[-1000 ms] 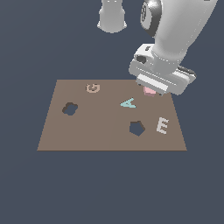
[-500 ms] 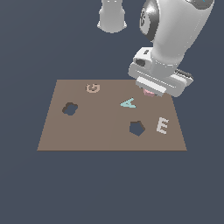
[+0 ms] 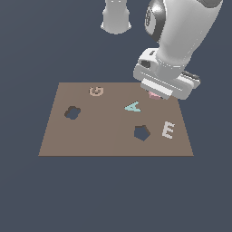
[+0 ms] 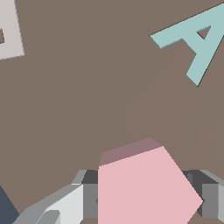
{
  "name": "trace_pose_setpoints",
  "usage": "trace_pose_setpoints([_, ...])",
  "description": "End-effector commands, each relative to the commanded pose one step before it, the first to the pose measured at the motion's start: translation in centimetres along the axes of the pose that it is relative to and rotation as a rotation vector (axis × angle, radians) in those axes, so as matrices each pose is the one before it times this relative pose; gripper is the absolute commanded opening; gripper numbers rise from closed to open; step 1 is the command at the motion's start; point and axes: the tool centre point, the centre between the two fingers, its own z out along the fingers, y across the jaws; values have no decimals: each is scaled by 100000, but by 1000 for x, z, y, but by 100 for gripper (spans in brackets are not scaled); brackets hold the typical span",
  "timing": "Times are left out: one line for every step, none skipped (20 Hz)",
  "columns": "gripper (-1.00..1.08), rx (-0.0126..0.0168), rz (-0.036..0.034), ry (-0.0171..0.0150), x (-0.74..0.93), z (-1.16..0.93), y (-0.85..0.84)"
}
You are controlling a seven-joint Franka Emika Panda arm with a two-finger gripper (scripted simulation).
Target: Insert a designated object into the corresponding slot on a board.
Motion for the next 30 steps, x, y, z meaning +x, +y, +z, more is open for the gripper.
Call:
trace_pose_setpoints([-100, 13, 15, 27, 5, -25, 8])
trace_pose_setpoints([-100, -26, 57, -29, -1, 21, -15])
trace_pose_setpoints([-100, -4, 234, -5, 20, 2, -20])
trace_pose_setpoints([-100, 1, 372, 0, 25, -2, -40])
trace_pose_setpoints([-100, 1, 521, 0, 36, -3, -55])
trace_pose_setpoints([-100, 2, 669, -1, 46, -4, -71])
trace_pose_setpoints([-100, 2, 823, -1, 58, -5, -86])
trace_pose_setpoints([-100, 2, 969, -1, 66, -6, -104])
trace_pose_setpoints([-100, 3, 1124, -1, 78, -7, -118])
trace_pose_setpoints([-100, 3, 1277, -1, 89, -8, -134])
trace_pose_setpoints([-100, 3, 1430, -1, 100, -9, -151])
trace_pose_setpoints([-100, 4, 1584, -1, 111, -9, -167])
trace_pose_setpoints([-100, 4, 1741, -1, 122, -10, -183])
trace_pose_setpoints([-100, 4, 1900, -2, 134, -11, -200])
trace_pose_setpoints([-100, 4, 2059, -2, 146, -12, -216])
trace_pose_setpoints([-100, 5, 2220, -2, 157, -13, -233])
trace_pose_setpoints([-100, 5, 2384, -2, 170, -14, -250])
trace_pose_setpoints([-100, 5, 2549, -2, 182, -15, -267])
trace_pose_setpoints([-100, 5, 2717, -2, 195, -16, -284])
trace_pose_setpoints([-100, 6, 2885, -2, 208, -17, -302])
trace_pose_setpoints([-100, 6, 3057, -2, 221, -18, -319])
trace_pose_setpoints([-100, 6, 3230, -2, 234, -19, -337])
trace_pose_setpoints([-100, 6, 3406, -2, 248, -20, -355])
trace_pose_setpoints([-100, 6, 3584, -2, 263, -21, -373])
trace_pose_setpoints([-100, 6, 3764, -2, 277, -22, -391])
trace_pose_setpoints([-100, 6, 3945, -2, 292, -23, -409])
trace_pose_setpoints([-100, 6, 4129, -3, 308, -23, -428])
trace_pose_setpoints([-100, 6, 4314, -3, 323, -24, -446])
trace_pose_setpoints([-100, 6, 4489, -3, 339, -25, -464])
trace_pose_setpoints([-100, 5, 4546, -3, 345, -25, -469])
